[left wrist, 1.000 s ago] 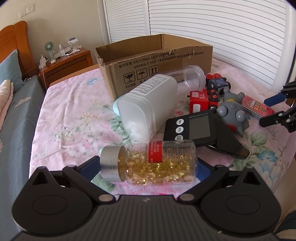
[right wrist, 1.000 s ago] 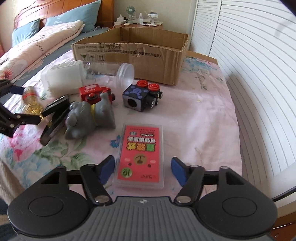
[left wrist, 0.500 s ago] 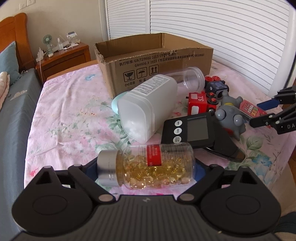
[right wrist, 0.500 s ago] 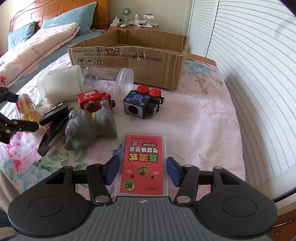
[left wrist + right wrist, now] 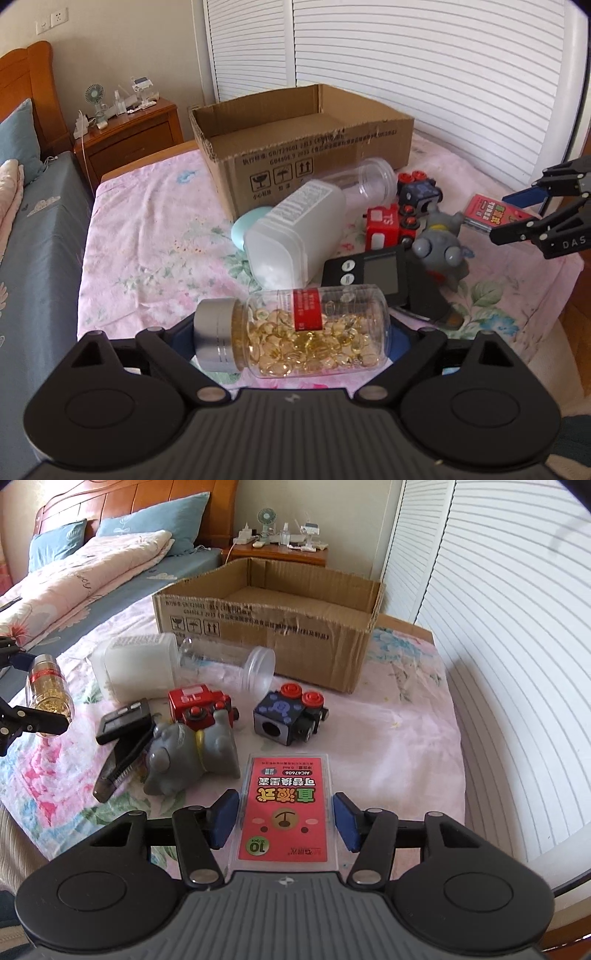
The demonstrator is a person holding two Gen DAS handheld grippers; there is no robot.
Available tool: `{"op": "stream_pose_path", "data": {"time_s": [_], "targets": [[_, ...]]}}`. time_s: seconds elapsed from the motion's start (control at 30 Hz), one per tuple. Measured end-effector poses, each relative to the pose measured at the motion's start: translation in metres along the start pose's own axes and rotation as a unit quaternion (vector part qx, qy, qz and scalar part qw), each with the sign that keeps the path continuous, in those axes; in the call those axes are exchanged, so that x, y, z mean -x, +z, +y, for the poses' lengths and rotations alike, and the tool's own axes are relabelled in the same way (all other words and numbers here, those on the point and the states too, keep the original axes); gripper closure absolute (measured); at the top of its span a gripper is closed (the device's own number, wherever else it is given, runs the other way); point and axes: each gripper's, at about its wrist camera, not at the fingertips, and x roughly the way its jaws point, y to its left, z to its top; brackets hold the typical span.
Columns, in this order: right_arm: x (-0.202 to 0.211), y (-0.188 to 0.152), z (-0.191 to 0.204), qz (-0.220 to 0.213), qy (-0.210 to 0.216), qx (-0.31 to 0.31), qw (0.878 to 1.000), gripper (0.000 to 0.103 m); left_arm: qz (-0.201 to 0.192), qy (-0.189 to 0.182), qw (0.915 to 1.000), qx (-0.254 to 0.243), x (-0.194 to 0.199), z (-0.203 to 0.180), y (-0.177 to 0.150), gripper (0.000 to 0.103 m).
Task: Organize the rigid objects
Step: 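Carry the jar into the cardboard box with the left tool while the right tool drops the card box in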
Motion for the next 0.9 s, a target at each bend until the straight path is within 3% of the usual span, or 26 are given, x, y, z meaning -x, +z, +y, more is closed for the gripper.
{"op": "stream_pose_path", "data": {"time_s": [0.23,0.47,0.63,0.9], "targets": [[0.013,0.019,-0.002,-0.019,0.007,0.013,1.000,0.042,-0.007,-0.015,0.9999,0.000,0.015,0.002,0.030,0.009],[0.020,0.061,-0.010,-0.057,0.020,0.030,0.998,0.042,-0.037,-0.011,0.9990,-0.021,0.011,0.010,0.091,0.009],[0.013,0.099,-0.017,-0.075,0.025,0.036,0.996,0.042,-0.051,0.005,0.9979,-0.039,-0.019,0.012,0.140,0.009],[-0.017,0.150,-0.030,-0.079,0.026,0.031,0.996,0.042,-0.025,0.015,0.9991,-0.032,-0.099,0.021,0.199,0.009]]}}
